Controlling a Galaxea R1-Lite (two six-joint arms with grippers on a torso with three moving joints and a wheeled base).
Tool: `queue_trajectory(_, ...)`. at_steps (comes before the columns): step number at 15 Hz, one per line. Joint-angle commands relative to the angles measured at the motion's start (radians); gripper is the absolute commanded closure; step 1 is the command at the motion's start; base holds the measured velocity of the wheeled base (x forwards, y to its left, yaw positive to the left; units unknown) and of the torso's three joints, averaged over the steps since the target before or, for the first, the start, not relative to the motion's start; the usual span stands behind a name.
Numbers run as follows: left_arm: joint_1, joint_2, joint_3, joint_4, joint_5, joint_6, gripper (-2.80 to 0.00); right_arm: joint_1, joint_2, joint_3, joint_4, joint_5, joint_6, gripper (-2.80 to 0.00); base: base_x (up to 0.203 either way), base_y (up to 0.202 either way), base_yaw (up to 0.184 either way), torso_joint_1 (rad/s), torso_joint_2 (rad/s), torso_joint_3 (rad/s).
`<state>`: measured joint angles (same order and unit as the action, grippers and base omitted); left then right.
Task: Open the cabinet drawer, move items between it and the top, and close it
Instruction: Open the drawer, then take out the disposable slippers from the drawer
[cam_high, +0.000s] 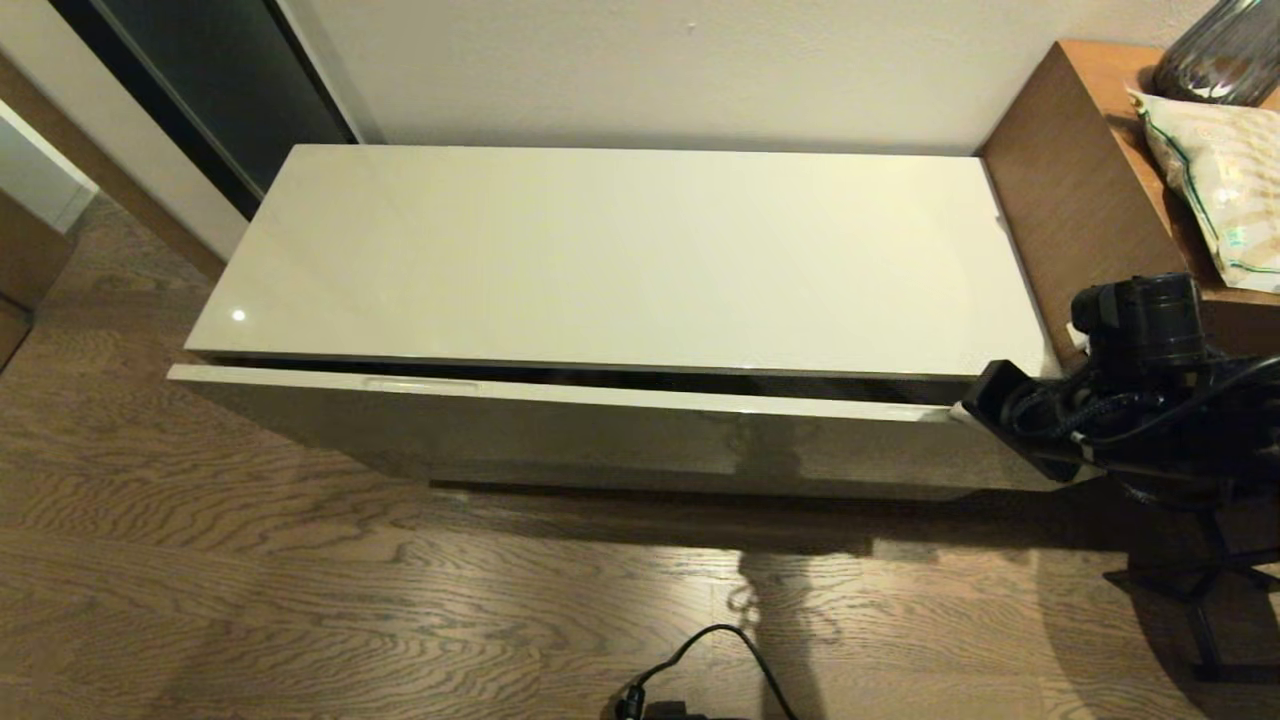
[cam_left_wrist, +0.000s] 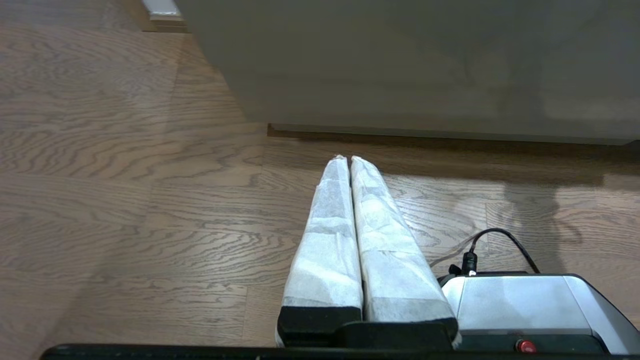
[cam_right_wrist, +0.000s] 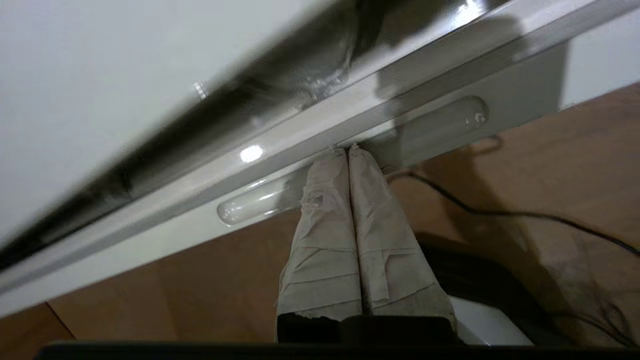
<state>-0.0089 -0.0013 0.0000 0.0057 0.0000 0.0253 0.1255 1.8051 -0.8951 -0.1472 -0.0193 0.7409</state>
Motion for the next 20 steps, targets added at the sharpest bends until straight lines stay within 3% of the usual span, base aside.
queue_trajectory(1,0.0,0.001,0.0,0.0,0.0,0.001,0.0,0.0,-0.015,0.087,0.033,0.004,-0.03,0.0,0.0,0.0,0.0,0.0,0.0,0.0)
queue_trajectory(4,0.0,0.001,0.0,0.0,0.0,0.001,0.0,0.002,-0.143,0.198,0.035,0.069,-0.159,0.0,0.0,0.0,0.0,0.0,0.0,0.0)
queue_trajectory(6,0.001,0.001,0.0,0.0,0.0,0.001,0.0,0.014,-0.263,0.258,0.085,0.135,-0.189,0.0,0.0,0.0,0.0,0.0,0.0,0.0)
queue_trajectory(8,0.0,0.001,0.0,0.0,0.0,0.001,0.0,0.021,-0.419,0.269,0.217,0.18,-0.197,0.0,0.0,0.0,0.0,0.0,0.0,0.0)
queue_trajectory(11,0.0,0.001,0.0,0.0,0.0,0.0,0.0,0.023,-0.643,0.246,0.383,0.204,-0.201,0.0,0.0,0.0,0.0,0.0,0.0,0.0)
queue_trajectory(15,0.0,0.001,0.0,0.0,0.0,0.001,0.0,0.025,-0.781,0.072,0.604,0.222,-0.197,0.0,0.0,0.0,0.0,0.0,0.0,0.0)
queue_trajectory(20,0.0,0.001,0.0,0.0,0.0,0.001,0.0,0.025,-0.77,0.056,0.594,0.222,-0.196,0.0,0.0,0.0,0.0,0.0,0.0,0.0)
